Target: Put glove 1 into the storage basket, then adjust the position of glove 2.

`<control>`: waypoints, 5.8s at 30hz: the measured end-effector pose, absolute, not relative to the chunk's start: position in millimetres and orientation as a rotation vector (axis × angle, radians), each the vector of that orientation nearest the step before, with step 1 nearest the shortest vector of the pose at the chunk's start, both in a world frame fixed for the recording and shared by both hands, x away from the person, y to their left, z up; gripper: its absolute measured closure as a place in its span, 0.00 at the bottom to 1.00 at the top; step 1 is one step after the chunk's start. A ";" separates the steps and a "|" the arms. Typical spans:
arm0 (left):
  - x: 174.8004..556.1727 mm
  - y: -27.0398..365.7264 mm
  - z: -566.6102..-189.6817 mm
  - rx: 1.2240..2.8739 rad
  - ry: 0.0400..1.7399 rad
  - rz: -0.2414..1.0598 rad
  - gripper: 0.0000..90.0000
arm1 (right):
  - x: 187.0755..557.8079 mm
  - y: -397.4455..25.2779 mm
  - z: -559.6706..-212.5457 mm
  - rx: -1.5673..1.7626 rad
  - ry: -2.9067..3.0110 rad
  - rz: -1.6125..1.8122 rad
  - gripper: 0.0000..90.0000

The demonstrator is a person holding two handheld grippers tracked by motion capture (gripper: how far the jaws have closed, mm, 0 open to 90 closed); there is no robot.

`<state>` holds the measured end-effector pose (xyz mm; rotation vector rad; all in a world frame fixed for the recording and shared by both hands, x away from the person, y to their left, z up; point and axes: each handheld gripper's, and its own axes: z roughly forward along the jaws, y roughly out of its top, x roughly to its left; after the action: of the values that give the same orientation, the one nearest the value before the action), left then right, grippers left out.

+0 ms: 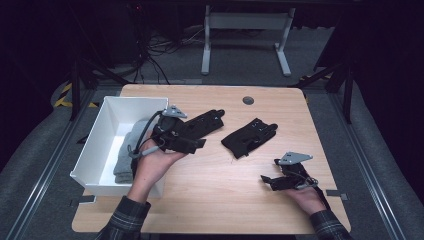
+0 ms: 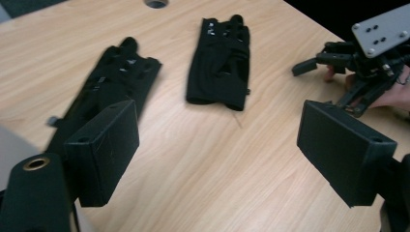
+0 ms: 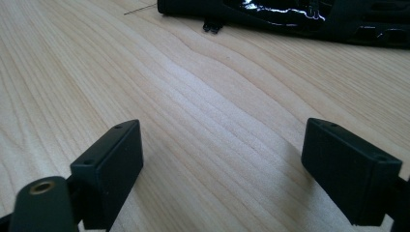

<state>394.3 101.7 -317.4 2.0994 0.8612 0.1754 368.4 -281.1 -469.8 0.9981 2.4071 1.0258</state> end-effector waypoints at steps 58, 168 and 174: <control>355.4 72.0 -477.6 2.298 0.701 0.249 0.01 | 451.7 -225.2 -448.3 0.971 2.407 1.101 1.00; 383.1 63.9 -451.0 2.245 0.861 0.308 0.96 | 380.0 -278.0 -448.1 0.960 2.485 1.104 0.41; 404.7 61.6 -441.2 2.210 0.924 0.327 1.00 | 369.3 -293.7 -450.6 0.990 2.466 1.103 0.34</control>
<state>404.7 61.6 -441.2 2.2103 0.9239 0.3267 369.3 -293.7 -450.6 0.9896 2.4660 1.1030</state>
